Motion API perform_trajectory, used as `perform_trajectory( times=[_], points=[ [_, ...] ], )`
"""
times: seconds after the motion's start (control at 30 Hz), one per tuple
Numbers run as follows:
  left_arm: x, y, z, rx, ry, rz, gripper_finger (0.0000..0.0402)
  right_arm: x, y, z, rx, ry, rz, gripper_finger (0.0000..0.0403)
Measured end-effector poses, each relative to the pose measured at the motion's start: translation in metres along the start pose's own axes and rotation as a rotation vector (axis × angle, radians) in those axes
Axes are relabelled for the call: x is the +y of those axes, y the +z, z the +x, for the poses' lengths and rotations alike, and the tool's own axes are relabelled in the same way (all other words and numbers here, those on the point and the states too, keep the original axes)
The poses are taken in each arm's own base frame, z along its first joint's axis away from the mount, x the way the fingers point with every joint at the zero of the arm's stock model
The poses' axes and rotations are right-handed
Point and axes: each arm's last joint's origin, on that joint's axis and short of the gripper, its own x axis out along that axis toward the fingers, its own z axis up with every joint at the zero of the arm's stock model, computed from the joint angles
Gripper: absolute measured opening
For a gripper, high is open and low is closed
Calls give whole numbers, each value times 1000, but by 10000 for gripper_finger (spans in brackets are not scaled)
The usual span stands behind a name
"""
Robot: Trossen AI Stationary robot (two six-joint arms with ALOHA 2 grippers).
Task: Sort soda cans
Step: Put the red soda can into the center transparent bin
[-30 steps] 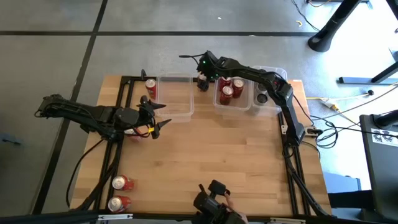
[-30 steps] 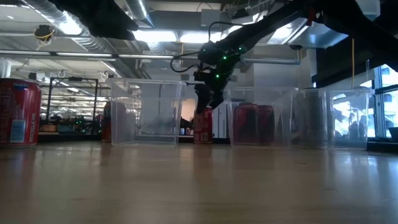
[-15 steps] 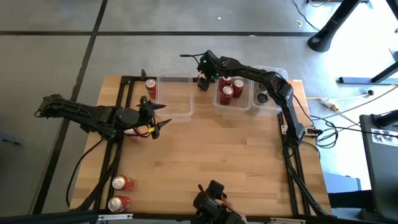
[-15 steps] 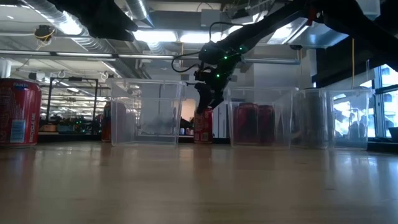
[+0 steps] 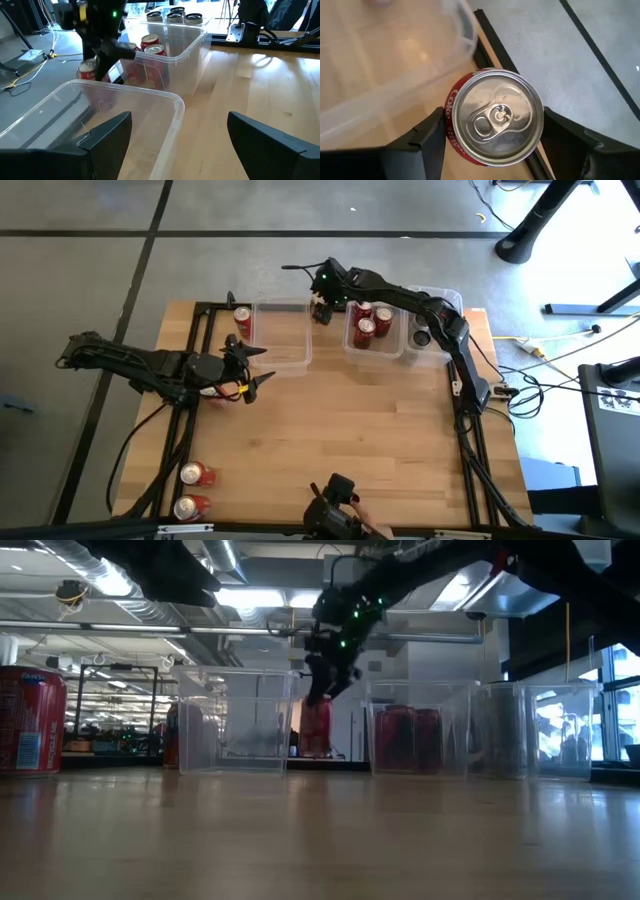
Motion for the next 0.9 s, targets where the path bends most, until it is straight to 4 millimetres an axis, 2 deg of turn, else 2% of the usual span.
perform_trajectory(
  times=[0.1,0.27,0.37,0.67,0.9],
  points=[
    [0,0,0,0,0,0,317,4,9,-17,8,9,-18,255],
    [0,0,0,0,0,1,317,9,31,-57,-22,-9,-43,255],
    [0,0,0,0,0,1,317,12,36,-78,-20,-8,-53,255],
    [0,0,0,1,0,1,317,11,29,-152,-51,-14,-3,255],
    [0,-1,0,7,1,1,317,18,8,-211,25,-8,44,255]
  ],
)
